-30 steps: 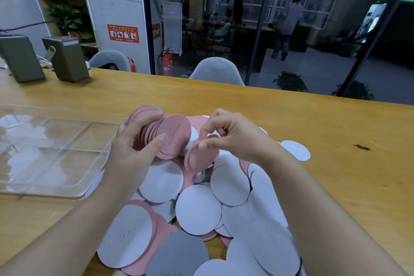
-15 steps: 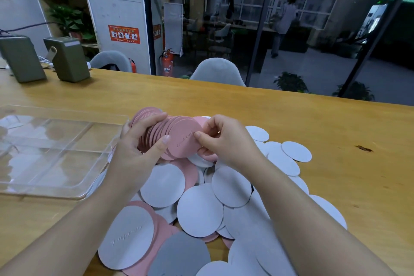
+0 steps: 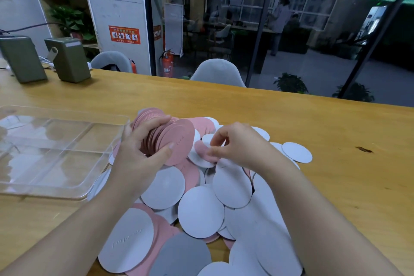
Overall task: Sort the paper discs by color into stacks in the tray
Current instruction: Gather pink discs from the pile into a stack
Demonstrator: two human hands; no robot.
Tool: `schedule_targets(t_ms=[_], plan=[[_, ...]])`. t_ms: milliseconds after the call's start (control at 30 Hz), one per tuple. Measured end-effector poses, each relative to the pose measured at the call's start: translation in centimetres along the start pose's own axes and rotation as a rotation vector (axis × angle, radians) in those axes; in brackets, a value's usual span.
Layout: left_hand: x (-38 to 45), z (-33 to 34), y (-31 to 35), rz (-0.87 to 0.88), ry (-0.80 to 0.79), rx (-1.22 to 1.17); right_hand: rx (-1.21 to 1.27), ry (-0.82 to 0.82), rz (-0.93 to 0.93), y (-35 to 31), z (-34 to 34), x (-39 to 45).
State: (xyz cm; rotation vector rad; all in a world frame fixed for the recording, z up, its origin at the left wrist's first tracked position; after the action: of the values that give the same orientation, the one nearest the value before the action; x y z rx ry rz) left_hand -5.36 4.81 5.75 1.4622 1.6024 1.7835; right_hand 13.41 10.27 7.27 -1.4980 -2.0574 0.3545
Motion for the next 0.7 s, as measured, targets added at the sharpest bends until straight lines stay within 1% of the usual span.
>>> schedule_targets(t_ms=[100, 267, 500, 633, 700], plan=[[0.1, -0.3, -0.1, -0.007, 0.03, -0.002, -0.07, -0.081, 0.009, 0.0, 1.0, -0.5], [0.0, -0.4, 0.4, 0.015, 0.036, 0.003, -0.169, -0.089, -0.044, -0.1, 1.6, -0.4], [0.3, -0.4, -0.1, 0.023, 0.048, -0.011, -0.257, 0.029, -0.127, -1.0, 0.7, -0.3], [0.4, -0.3, -0.2, 0.038, 0.048, -0.01, -0.226, 0.117, -0.174, -1.7, -0.1, -0.1], [0.5, -0.3, -0.4, 0.03, 0.053, -0.048, -0.174, 0.15, -0.184, -2.1, -0.7, 0.0]])
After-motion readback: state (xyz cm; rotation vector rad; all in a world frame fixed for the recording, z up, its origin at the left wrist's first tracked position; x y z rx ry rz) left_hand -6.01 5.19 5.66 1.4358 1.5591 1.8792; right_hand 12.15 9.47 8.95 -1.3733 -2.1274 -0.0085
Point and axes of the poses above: each hand's wrist, its own x-axis towards the middle knuckle, its own z-axis out of the palm, y = z × x, the point moved 7 cm from there along x, towards the middle knuckle, and after that the axes turned 14 degrees about y, right-handed, at the moved point
